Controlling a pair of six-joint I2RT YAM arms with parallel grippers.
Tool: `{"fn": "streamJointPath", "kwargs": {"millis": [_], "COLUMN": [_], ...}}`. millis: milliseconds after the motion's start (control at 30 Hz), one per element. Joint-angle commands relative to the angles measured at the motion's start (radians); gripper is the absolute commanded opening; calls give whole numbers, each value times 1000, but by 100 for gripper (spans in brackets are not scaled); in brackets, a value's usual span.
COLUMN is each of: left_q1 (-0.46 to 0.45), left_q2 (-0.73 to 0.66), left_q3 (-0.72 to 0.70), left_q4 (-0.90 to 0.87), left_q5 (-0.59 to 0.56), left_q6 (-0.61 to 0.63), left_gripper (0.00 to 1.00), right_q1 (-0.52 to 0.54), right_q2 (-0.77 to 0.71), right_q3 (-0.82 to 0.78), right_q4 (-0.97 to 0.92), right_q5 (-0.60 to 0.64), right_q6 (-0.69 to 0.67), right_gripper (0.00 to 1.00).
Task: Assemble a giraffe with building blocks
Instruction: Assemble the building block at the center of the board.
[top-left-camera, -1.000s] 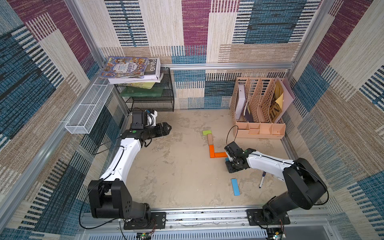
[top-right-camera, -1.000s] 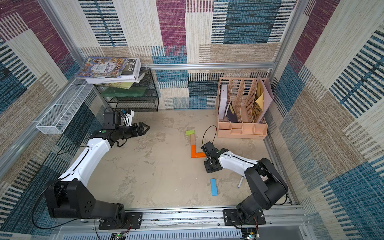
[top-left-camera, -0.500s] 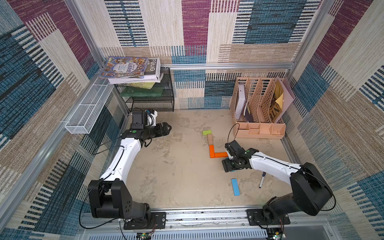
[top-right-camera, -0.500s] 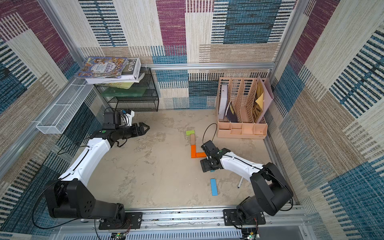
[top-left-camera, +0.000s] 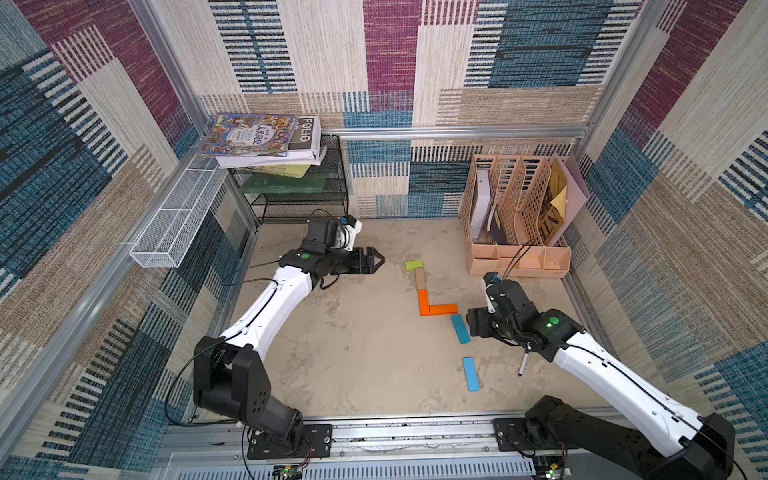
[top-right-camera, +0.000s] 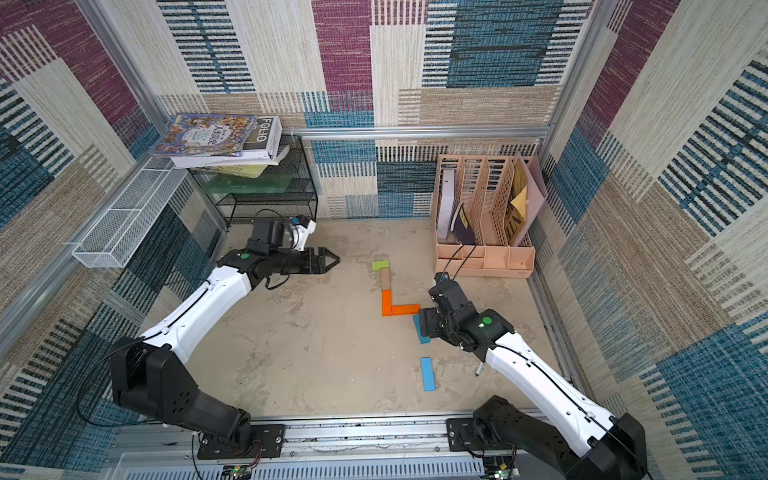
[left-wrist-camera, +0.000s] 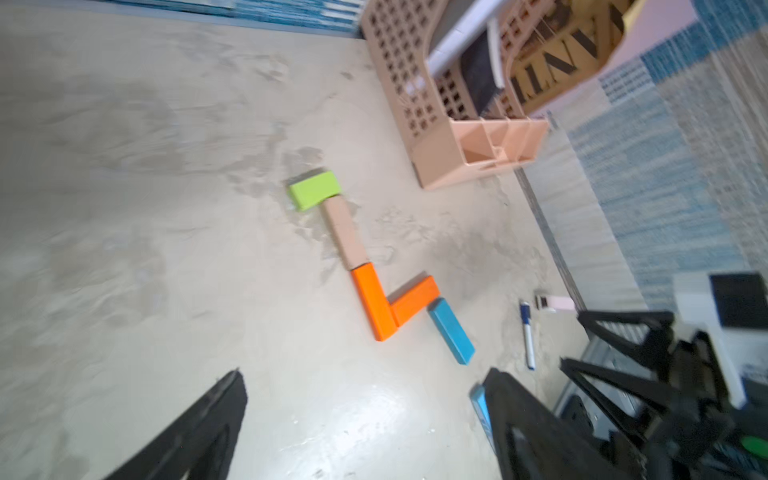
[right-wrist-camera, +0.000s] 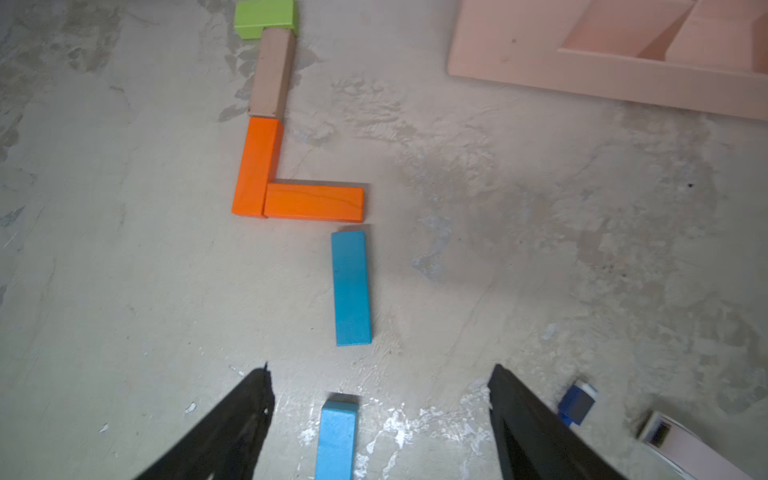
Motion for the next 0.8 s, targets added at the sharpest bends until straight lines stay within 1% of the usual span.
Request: {"fn": "streamJointPath", "kwargs": {"millis": [0, 100, 167, 233, 333, 400, 467, 567, 667, 733, 767], "left_q1": [-58, -95, -135, -193, -292, -381, -474, -619, -728, -787, -816], "left_q2": [94, 188, 210, 199, 126, 62, 16, -32, 2, 56, 92], "left_q3": [130, 231, 239, 198, 39, -93, -191, -305, -314, -264, -224], "left_q4": [-34, -70, -94, -135, -173, -166, -144, -44, 27, 27, 10], "left_q5": [-45, -24, -18, -56, -109, -144, -165, -184, -207, -265, -309], "left_q6": [-41, -55, -52, -27, -34, -71, -119, -211, -289, -331, -363], "left_gripper": [90, 86, 85, 85, 85, 84, 85, 85, 86, 86, 84], "right_q1": [-34, -44, -59, -74, -129, -182, -217, -251, -291, -305, -315], "right_q2": [-23, -21, -11, -8, -30, -55, -76, -97, -94, -96, -101], "right_q3": [-21, -27, -24, -11, -21, -27, -34, -44, -54, -59, -58], "right_q4": [17, 37, 27, 12, 18, 26, 37, 59, 79, 87, 86], "right_q5": [-52, -80, -77, -67, 7, 15, 10, -13, -62, -71, -62], "right_q6": [-44, -51, -47, -37, -5, 12, 15, 7, 3, 4, 7], "right_gripper": [86, 86, 86, 87, 88, 87, 87, 87, 87, 87, 87]}}
